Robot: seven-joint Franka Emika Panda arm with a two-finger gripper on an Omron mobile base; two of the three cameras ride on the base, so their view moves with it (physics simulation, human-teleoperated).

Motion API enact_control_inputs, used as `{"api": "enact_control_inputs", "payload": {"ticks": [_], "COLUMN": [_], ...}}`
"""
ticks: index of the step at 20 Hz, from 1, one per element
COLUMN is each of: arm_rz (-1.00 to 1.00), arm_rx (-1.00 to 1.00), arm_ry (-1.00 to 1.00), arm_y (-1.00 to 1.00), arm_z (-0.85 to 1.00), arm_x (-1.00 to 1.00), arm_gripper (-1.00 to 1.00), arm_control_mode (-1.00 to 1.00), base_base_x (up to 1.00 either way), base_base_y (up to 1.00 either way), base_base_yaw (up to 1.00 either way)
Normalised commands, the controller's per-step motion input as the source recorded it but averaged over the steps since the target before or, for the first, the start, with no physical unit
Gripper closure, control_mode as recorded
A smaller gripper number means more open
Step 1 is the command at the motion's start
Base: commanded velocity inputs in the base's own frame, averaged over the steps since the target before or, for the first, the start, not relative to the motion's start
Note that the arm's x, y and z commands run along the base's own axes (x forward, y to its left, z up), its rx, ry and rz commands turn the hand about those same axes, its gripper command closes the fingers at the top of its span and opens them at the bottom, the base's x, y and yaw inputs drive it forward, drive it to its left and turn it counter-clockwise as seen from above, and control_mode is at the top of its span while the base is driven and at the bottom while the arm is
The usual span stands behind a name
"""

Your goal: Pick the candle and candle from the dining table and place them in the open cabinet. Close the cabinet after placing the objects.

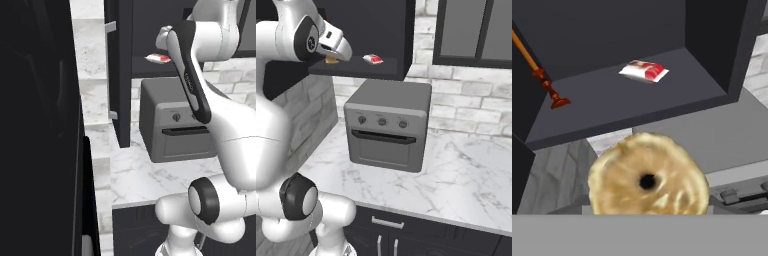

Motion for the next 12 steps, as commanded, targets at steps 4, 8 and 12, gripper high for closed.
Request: {"api": "enact_control_inputs", "payload": {"ticks": [4,8,12], "arm_rz": [0.00,0.00,0.00], "arm_rx": [0.00,0.00,0.00], "arm_ry": [0.00,0.00,0.00], "arm_y": [0.00,0.00,0.00], "arm_z": [-0.23,-0.17,-0.10], "arm_x": [0.02,0.00,0.04], "arm_gripper": [1.00,1.00,1.00], "arm_control_mode": [-1.00,-1.00,-1.00], "base_base_x": [0.00,0.00,0.00], "base_base_y": [0.00,0.00,0.00], "base_base_yaw": [0.00,0.00,0.00]}}
